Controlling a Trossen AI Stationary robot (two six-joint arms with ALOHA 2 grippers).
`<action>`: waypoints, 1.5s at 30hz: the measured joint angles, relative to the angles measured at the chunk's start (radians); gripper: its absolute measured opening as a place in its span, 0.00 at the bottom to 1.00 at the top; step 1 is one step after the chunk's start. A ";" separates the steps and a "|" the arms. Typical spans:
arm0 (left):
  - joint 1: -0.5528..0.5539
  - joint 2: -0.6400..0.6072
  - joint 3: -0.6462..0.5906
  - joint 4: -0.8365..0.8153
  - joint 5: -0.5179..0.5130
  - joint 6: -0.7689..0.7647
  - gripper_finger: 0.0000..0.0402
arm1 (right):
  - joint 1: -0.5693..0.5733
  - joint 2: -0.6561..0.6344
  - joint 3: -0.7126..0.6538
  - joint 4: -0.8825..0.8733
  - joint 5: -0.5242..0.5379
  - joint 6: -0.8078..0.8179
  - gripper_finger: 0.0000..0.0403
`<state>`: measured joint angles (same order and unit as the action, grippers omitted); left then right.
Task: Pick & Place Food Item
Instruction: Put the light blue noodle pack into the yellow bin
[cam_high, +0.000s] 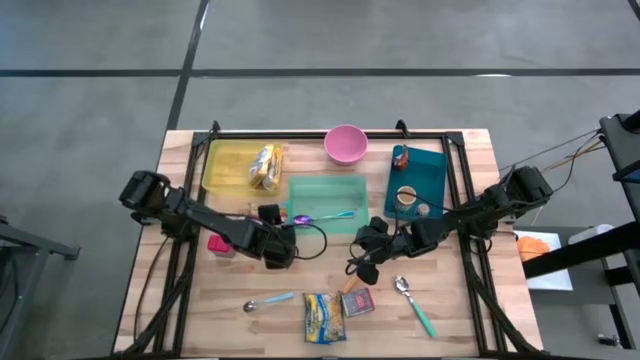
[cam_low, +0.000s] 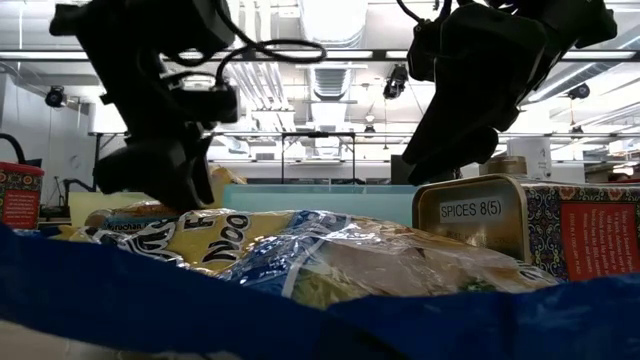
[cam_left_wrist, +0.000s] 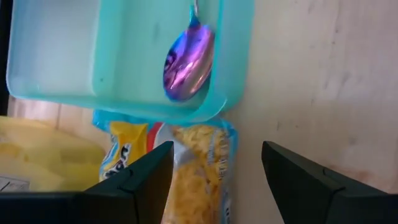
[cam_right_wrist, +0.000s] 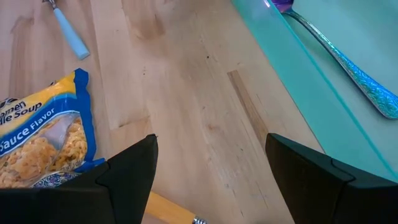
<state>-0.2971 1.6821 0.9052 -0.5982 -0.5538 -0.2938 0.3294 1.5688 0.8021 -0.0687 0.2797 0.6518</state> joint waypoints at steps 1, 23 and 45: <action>0.004 0.000 -0.006 0.000 0.000 0.004 0.62 | 0.000 0.000 0.000 0.000 0.000 0.000 0.73; 0.073 0.000 -0.094 0.060 -0.035 0.006 0.33 | 0.000 0.000 0.000 0.000 0.000 -0.016 0.73; 0.070 -0.088 -0.001 -0.069 0.079 -0.194 0.03 | 0.000 0.000 0.000 -0.003 0.001 -0.020 0.73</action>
<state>-0.2276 1.5943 0.9043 -0.6673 -0.4747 -0.4877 0.3294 1.5688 0.8021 -0.0715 0.2806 0.6323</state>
